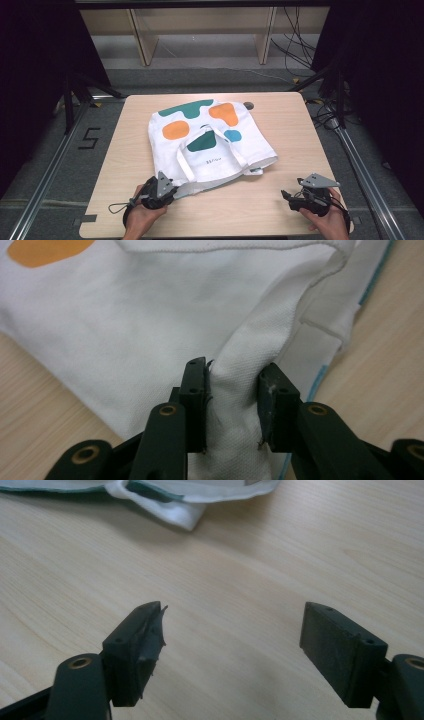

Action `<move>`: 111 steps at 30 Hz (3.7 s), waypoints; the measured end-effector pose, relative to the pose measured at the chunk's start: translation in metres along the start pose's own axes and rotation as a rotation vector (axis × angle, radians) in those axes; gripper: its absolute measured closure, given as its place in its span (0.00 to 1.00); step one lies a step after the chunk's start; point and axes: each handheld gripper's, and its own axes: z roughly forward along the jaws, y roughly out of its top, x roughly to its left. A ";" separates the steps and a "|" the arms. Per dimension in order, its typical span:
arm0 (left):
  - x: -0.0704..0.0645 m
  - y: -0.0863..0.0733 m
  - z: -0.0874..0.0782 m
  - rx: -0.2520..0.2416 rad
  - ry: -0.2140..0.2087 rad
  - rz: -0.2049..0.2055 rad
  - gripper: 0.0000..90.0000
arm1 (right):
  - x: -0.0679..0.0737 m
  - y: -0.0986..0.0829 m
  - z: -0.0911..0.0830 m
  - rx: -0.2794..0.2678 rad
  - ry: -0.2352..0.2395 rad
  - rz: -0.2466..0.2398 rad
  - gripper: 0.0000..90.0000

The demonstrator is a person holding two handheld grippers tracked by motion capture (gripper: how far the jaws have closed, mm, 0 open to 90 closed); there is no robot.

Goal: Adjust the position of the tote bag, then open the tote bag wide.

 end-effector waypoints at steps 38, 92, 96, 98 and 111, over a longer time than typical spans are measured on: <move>0.011 -0.003 -0.005 -0.001 -0.019 -0.037 0.72 | -0.002 0.070 0.075 0.020 -0.058 -0.291 0.87; -0.003 -0.003 -0.006 -0.054 -0.009 -0.009 0.83 | 0.028 0.007 0.001 -0.038 -0.041 -0.191 0.76; 0.001 -0.001 0.000 -0.054 -0.018 0.032 0.87 | 0.027 0.006 0.002 -0.032 -0.040 -0.183 0.74; 0.001 0.001 0.000 -0.062 -0.023 0.038 0.88 | 0.028 0.006 0.003 -0.028 -0.042 -0.182 0.72; 0.000 0.001 -0.007 -0.085 -0.041 0.033 0.91 | 0.024 0.014 0.016 -0.001 -0.080 -0.266 0.86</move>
